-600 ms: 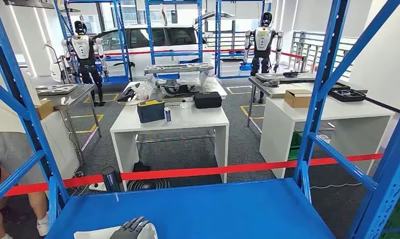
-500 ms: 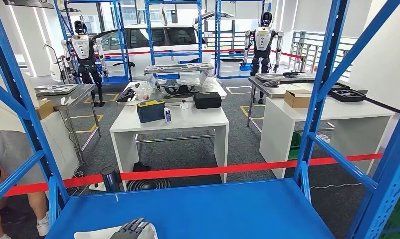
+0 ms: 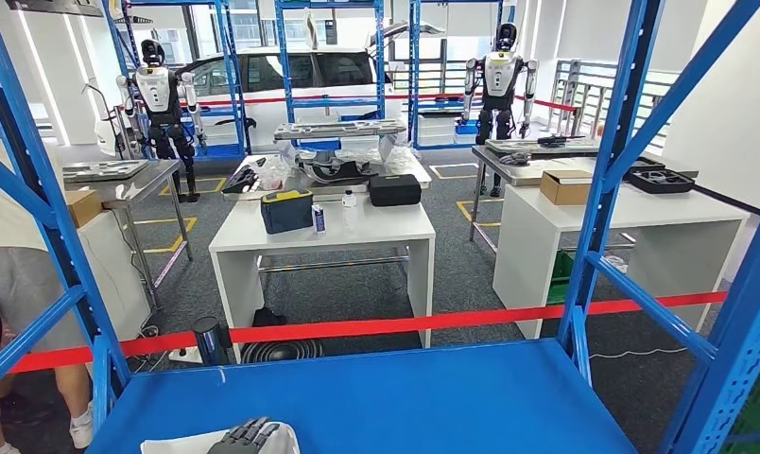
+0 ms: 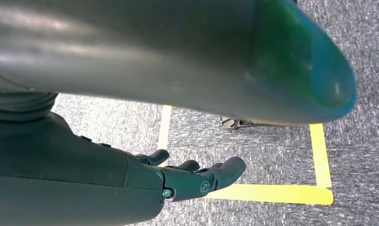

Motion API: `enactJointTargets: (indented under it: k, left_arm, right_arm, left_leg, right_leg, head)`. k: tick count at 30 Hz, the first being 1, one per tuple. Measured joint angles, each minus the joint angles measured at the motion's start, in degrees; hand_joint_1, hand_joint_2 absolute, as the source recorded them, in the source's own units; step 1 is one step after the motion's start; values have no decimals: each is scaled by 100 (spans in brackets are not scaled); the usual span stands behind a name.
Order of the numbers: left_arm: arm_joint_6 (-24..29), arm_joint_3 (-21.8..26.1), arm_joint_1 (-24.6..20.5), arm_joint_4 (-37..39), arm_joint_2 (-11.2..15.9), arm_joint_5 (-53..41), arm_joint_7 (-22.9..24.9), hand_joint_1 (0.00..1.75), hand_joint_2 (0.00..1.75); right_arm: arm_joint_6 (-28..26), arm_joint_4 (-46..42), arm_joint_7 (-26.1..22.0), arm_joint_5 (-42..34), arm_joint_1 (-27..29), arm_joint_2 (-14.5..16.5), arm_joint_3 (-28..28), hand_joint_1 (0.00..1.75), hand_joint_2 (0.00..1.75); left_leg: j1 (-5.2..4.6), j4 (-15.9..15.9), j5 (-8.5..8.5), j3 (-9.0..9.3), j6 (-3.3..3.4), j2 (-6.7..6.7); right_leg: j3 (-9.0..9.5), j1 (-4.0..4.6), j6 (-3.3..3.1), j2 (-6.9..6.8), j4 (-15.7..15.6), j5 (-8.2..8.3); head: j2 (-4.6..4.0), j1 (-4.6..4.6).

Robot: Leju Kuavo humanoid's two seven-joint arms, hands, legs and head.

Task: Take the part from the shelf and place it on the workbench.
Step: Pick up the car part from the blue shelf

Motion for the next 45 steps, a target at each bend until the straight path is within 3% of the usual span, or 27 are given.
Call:
enactJointTargets:
  k: [3,7,13,20,24,28,37,45]
  left_arm:
    - [-40,-27,-43,60,31,-96,226,0,175]
    - [-72,-44,-81,139,103,-158,511,175,175]
    - [-269,-44,-56,301,238,-398,1254,175,175]
    - [-333,-43,-31,399,315,-626,1495,175,175]
    - [-333,-43,-33,406,317,-651,1419,171,175]
    - [-150,-44,-26,410,317,-795,1262,148,175]
    - [870,-33,66,414,280,-969,655,148,175]
    - [1517,278,35,158,60,-616,-10,148,175]
  right_arm:
    - [0,0,1,26,0,4,-7,0,0]
    - [-1,0,1,61,-1,10,-31,0,0]
    - [-1,0,-8,124,-5,13,-85,0,0]
    - [-1,0,-9,148,-9,15,-129,0,0]
    - [1,0,-24,154,-10,19,-138,0,0]
    - [0,0,-60,198,-13,19,-147,0,0]
    - [1,0,-70,323,-16,21,-238,0,0]
    - [-1,0,-76,445,-31,21,-280,0,0]
  left_leg:
    - [0,0,0,2,0,0]
    - [0,-2,-8,-7,2,-1]
    - [1,-3,-22,1,6,-1]
    - [-1,-3,-28,13,9,-2]
    - [-2,-3,-33,29,10,-2]
    - [-4,-3,-37,39,15,-1]
    - [-4,-1,-32,82,10,-3]
    - [-7,-1,-32,78,10,-4]
  right_leg:
    - [5,-1,1,-1,0,0]
    - [25,-1,9,-1,0,-9]
    - [50,0,16,-2,0,-21]
    - [63,0,21,-2,-1,-26]
    - [79,0,27,-1,-1,-32]
    - [86,-1,28,0,-2,-33]
    - [85,2,28,-1,-2,-33]
    - [84,3,30,0,-13,-33]
  head:
    - [0,1]
    - [0,0]
    - [-1,1]
    - [-1,1]
    - [0,-1]
    - [0,-1]
    - [-1,0]
    - [0,1]
